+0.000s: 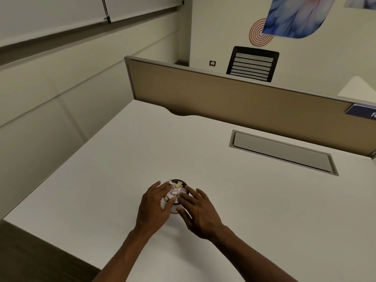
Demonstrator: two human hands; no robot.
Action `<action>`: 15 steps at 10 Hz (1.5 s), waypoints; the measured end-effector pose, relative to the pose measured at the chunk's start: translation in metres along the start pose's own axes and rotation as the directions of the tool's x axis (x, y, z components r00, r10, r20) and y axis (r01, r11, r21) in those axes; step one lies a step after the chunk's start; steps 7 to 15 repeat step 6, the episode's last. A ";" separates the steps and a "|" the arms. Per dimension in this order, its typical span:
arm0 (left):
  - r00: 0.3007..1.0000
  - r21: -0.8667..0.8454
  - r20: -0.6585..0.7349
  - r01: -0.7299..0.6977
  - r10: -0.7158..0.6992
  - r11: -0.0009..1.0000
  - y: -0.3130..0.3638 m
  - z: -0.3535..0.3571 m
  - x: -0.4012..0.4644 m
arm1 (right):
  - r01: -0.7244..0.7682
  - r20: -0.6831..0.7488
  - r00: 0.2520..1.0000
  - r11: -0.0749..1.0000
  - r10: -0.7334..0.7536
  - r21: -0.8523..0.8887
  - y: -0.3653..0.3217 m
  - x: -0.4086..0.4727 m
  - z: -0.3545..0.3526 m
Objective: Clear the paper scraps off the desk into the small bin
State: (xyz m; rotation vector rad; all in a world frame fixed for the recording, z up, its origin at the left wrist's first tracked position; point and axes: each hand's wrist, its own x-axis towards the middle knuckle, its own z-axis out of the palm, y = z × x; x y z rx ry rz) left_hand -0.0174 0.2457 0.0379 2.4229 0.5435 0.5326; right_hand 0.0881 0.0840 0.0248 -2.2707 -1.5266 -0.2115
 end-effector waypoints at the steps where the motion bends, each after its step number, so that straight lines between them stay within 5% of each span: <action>1: 0.991 -0.123 -0.026 0.127 -0.131 0.984 0.002 -0.002 0.003 | -0.021 0.048 0.999 0.999 0.020 0.031 -0.001 -0.003 0.003; 4: 0.990 0.005 0.031 0.139 -0.139 0.990 0.003 -0.003 -0.011 | 0.016 0.042 0.999 0.996 -0.019 0.083 -0.009 -0.011 0.002; 6: 0.987 0.024 -0.162 0.006 -0.002 1.000 0.005 -0.006 -0.008 | -0.156 -0.060 0.983 0.965 0.171 0.209 -0.003 -0.016 -0.006; 15: 0.987 0.024 -0.162 0.006 -0.002 1.000 0.005 -0.006 -0.008 | -0.156 -0.060 0.983 0.965 0.171 0.209 -0.003 -0.016 -0.006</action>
